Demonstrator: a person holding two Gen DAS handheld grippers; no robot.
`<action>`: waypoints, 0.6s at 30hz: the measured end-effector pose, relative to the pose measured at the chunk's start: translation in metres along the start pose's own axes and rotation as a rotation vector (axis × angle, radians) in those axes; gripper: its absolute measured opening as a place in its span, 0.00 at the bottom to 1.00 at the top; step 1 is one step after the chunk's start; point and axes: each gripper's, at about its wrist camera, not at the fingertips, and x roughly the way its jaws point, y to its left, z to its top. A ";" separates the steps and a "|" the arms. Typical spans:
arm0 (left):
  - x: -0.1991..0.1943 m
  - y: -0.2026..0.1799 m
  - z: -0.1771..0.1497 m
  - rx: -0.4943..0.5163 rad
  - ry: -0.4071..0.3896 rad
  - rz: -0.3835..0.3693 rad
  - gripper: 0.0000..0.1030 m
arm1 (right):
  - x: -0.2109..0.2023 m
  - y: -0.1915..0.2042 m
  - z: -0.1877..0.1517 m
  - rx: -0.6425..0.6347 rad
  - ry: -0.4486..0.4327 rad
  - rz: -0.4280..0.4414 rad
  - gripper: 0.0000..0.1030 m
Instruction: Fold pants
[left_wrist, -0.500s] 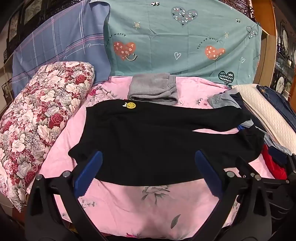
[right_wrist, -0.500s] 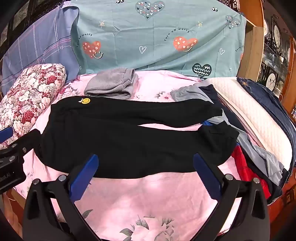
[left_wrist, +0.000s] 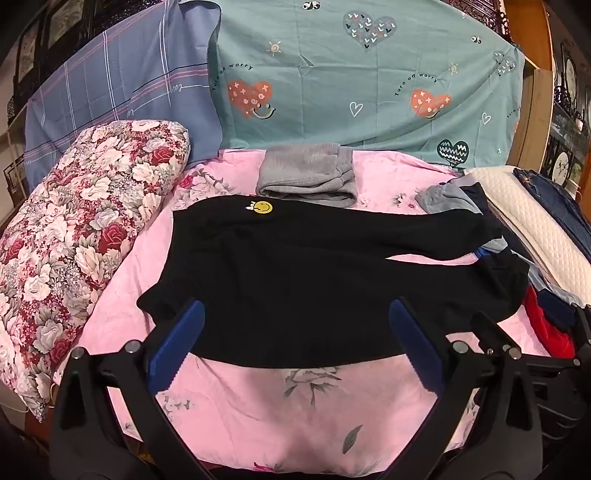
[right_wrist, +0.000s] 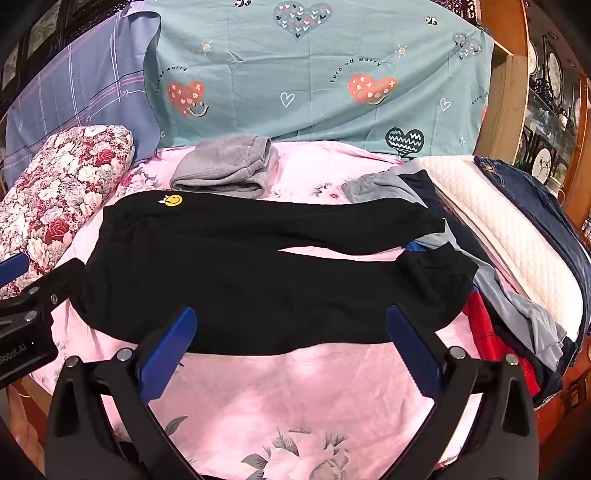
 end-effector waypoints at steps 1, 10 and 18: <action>0.000 0.000 0.000 0.000 0.001 0.000 0.98 | 0.000 0.000 0.000 0.000 0.000 0.001 0.99; 0.005 0.007 -0.006 -0.003 0.007 0.004 0.98 | -0.002 0.005 -0.001 -0.001 0.000 0.000 0.99; 0.005 0.009 -0.004 -0.003 0.014 0.007 0.98 | 0.001 0.008 0.001 -0.008 0.008 0.000 0.99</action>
